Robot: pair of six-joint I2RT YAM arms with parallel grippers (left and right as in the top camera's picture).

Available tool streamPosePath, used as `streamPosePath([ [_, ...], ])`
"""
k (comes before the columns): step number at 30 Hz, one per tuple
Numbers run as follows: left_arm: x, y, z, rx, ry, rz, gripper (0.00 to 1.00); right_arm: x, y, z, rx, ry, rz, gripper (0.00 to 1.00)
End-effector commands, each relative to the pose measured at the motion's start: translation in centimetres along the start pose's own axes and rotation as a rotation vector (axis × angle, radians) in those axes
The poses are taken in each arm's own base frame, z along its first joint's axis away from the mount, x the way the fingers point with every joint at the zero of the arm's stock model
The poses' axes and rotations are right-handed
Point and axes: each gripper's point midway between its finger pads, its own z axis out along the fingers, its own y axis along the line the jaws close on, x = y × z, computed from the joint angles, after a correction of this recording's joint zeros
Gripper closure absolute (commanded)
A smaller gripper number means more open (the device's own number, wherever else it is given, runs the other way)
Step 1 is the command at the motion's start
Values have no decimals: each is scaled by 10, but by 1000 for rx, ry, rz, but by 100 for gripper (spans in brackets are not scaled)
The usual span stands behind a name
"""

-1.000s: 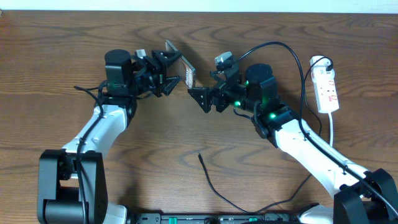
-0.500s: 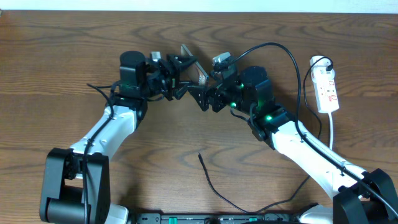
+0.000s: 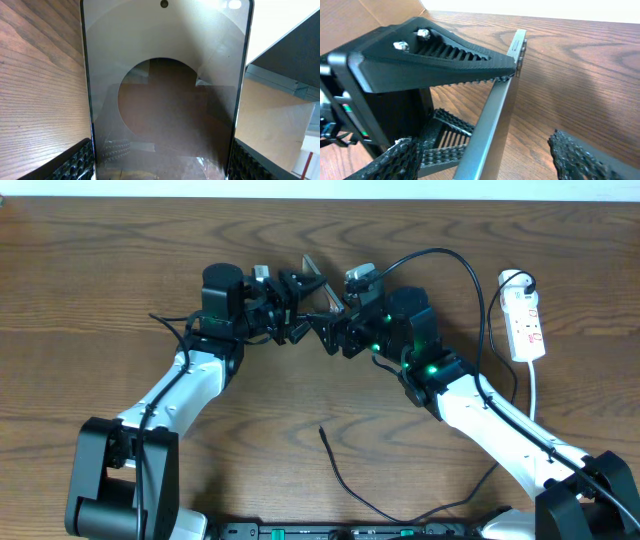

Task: Plug charger to phone and switch on socket
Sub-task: 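Close the right gripper on the phone's edge beside the left gripper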

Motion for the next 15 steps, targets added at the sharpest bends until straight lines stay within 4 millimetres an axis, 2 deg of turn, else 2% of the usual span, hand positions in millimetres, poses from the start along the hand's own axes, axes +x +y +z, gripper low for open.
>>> streamPosePath([
  [1,9,-21,-2,40,31,40,93,-7,-1,1,23,-17,-4,21],
  [4,10,-21,-2,40,39,33,93,-8,-3,1,34,-20,1,26],
  [15,9,-21,-2,40,28,26,93,-10,-6,1,49,-33,69,25],
])
